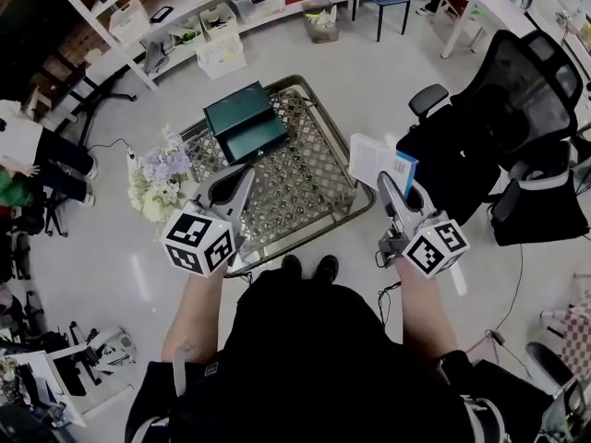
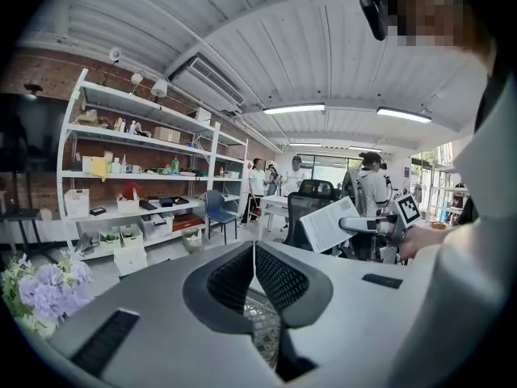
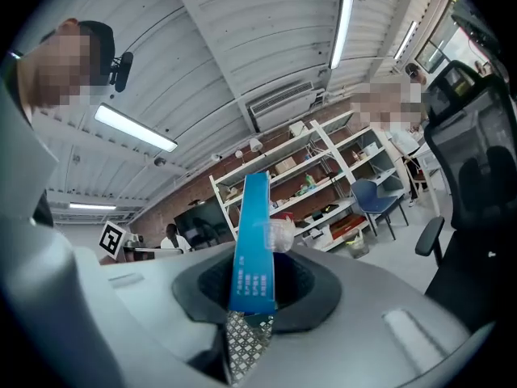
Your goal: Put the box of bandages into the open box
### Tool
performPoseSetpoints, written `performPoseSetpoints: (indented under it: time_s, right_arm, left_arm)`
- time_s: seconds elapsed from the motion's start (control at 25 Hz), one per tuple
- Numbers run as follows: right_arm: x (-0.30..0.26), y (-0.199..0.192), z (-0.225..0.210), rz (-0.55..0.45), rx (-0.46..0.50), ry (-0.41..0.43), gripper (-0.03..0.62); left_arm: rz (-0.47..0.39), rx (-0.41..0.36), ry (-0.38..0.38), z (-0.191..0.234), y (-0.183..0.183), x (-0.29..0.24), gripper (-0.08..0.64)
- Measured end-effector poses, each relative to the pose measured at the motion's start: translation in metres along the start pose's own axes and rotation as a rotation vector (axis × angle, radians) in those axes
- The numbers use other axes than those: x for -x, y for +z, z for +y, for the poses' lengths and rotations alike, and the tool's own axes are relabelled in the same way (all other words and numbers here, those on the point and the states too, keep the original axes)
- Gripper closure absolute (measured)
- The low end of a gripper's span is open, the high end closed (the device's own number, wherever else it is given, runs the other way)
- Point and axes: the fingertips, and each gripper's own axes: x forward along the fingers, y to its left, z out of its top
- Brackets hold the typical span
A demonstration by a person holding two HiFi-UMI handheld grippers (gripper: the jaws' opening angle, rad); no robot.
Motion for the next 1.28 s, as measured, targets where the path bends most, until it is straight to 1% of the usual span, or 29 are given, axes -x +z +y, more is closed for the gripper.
performPoseSetpoints:
  time_s: [0.08,0.16,0.28,0.44,0.68,0.92,1.16,1.28]
  right_arm:
    - [-0.015,-0.005,0.000,0.020,-0.001,0.014,0.506]
    - [-0.034,-0.007,0.003,0.037,-0.001,0.028,0.506]
    - [-0.065,-0.014,0.017,0.065,-0.002,0.062,0.506]
    - [-0.103,-0.033,0.037,0.119,-0.008,0.109,0.506]
    - [-0.151,-0.062,0.064,0.191,0.001,0.148,0.506]
    - [-0.178,-0.081,0.087,0.239,0.019,0.162,0.506]
    - [-0.200,-0.100,0.087,0.318,0.026,0.176,0.506]
    - [-0.211,-0.108,0.076,0.352,0.021,0.185,0.506]
  left_arm:
    - [-0.004,0.001,0.020,0.012,0.000,0.000,0.546]
    - [-0.011,-0.015,0.046,0.024,0.002,0.001,0.546]
    - [-0.022,-0.034,0.084,0.044,0.004,0.005,0.546]
    - [-0.033,-0.030,0.102,0.068,0.002,0.011,0.546]
    - [-0.041,0.015,0.106,0.095,-0.015,0.022,0.546]
    - [-0.051,0.039,0.096,0.114,-0.022,0.031,0.546]
    - [-0.054,0.064,0.110,0.128,-0.023,0.026,0.546]
    - [-0.048,0.086,0.127,0.133,-0.024,0.019,0.546]
